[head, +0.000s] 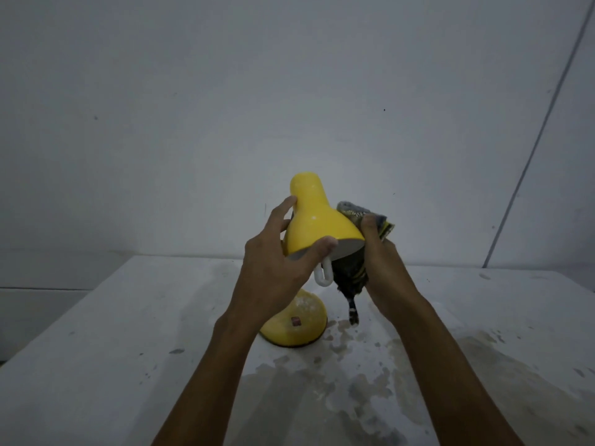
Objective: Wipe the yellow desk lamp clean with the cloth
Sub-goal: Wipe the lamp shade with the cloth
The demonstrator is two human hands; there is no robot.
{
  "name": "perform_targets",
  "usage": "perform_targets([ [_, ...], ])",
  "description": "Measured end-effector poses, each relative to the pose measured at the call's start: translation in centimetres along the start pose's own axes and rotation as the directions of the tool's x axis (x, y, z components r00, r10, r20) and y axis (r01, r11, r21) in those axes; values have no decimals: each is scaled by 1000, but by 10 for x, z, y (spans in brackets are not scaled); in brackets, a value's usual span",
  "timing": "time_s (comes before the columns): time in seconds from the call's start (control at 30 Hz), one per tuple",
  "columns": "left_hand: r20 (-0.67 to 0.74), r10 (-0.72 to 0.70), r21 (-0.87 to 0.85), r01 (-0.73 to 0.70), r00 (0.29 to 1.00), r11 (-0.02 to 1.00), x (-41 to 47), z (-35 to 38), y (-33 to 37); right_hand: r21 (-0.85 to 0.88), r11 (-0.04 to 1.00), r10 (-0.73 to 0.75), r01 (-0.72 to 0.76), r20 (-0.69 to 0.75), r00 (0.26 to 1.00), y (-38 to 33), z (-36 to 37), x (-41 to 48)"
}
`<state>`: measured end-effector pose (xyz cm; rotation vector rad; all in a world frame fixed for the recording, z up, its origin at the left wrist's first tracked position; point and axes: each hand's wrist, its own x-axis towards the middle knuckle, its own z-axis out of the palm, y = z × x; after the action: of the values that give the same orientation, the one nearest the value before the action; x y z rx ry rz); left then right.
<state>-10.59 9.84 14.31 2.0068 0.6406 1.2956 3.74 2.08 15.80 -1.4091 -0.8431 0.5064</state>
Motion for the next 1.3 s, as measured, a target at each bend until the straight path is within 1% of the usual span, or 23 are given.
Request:
perform_targets([
  [0.03, -4, 4, -9, -4, 1000, 1000, 0, -1, 0, -23, 998, -60, 59, -35, 998, -2, 2, -1],
  [0.1, -18, 2, -39, -2, 1000, 999, 0, -2, 0, -104, 958, -274, 267, -67, 959, -9, 8, -5],
  [0.13, -22, -1, -54, 0, 1000, 999, 1, -3, 0, -145, 918, -379, 369, -42, 925, -13, 12, -8],
  [0.2, -30, 5, -66, -7, 1000, 998, 1, -5, 0, -247, 788, -565, 564, 76, 822, -15, 17, -12],
  [0.23, -32, 14, -65, -16, 999, 998, 2, -5, -1, -303, 719, -619, 626, 132, 775, -15, 18, -13],
  [0.27, -33, 19, -65, -21, 999, 998, 2, -6, -1, -322, 696, -628, 641, 158, 762, -15, 19, -14],
  [0.33, -32, 10, -60, -12, 999, 998, 1, -7, 0, -250, 755, -598, 606, 118, 793, -10, 16, -10],
  [0.37, -31, 4, -47, -5, 1000, 999, 1, -7, 1, -213, 802, -558, 559, 70, 827, -7, 13, -6],
  [0.4, -28, 3, -32, -4, 1000, 999, 0, -7, 2, -203, 854, -485, 480, 26, 874, -4, 9, -3],
  [0.43, -22, 7, -20, -7, 1000, 1000, 0, -7, 2, -221, 905, -375, 365, -4, 927, 0, 2, 2],
  [0.47, -13, 10, -13, -10, 1000, 1000, -1, -6, 3, -262, 942, -222, 212, -11, 975, 4, -4, 6],
  [0.5, -6, 10, -12, -10, 1000, 1000, -1, -5, 3, -282, 957, -72, 72, 9, 997, 7, -10, 9],
  [0.53, -2, 7, -17, -7, 1000, 1000, -1, -5, 4, -290, 957, 40, -26, 41, 998, 10, -16, 13],
  [0.57, 4, 4, -28, -4, 1000, 1000, 0, -5, 4, -290, 954, 100, -79, 61, 993, 11, -20, 13],
  [0.6, 14, -1, -41, 2, 1000, 999, 0, -6, 4, -286, 954, 117, -91, 74, 990, 8, -21, 11],
  [0.67, 49, -15, -55, 18, 999, 998, 0, -8, 5, -259, 964, 85, -65, 69, 994, 1, -17, 11],
  [0.73, 76, -17, -52, 21, 997, 998, 0, -10, 6, -268, 963, 18, -4, 49, 999, -9, -11, 15],
  [0.87, 79, -29, -76, 35, 996, 997, 2, -13, 6, -386, 921, -25, 53, 77, 997, -42, 5, 30],
  [0.97, 72, -29, -84, 35, 997, 996, 2, -13, 5, -458, 862, -184, 215, 112, 976, -62, 22, 36],
  [1.07, 61, -29, -95, 35, 998, 995, 2, -13, 6, -409, 817, -347, 407, 216, 913, -63, 32, 27],
  [1.13, 47, -38, -119, 43, 998, 992, 3, -14, 7, -445, 745, -410, 498, 284, 867, -55, 33, 12],
  [1.2, 54, -37, -125, 44, 998, 991, 3, -16, 7, -487, 700, -452, 523, 265, 852, -44, 29, -2],
  [1.3, 76, -36, -131, 46, 996, 990, 1, -15, 7, -394, 780, -474, 486, 134, 870, -34, 15, -11],
])
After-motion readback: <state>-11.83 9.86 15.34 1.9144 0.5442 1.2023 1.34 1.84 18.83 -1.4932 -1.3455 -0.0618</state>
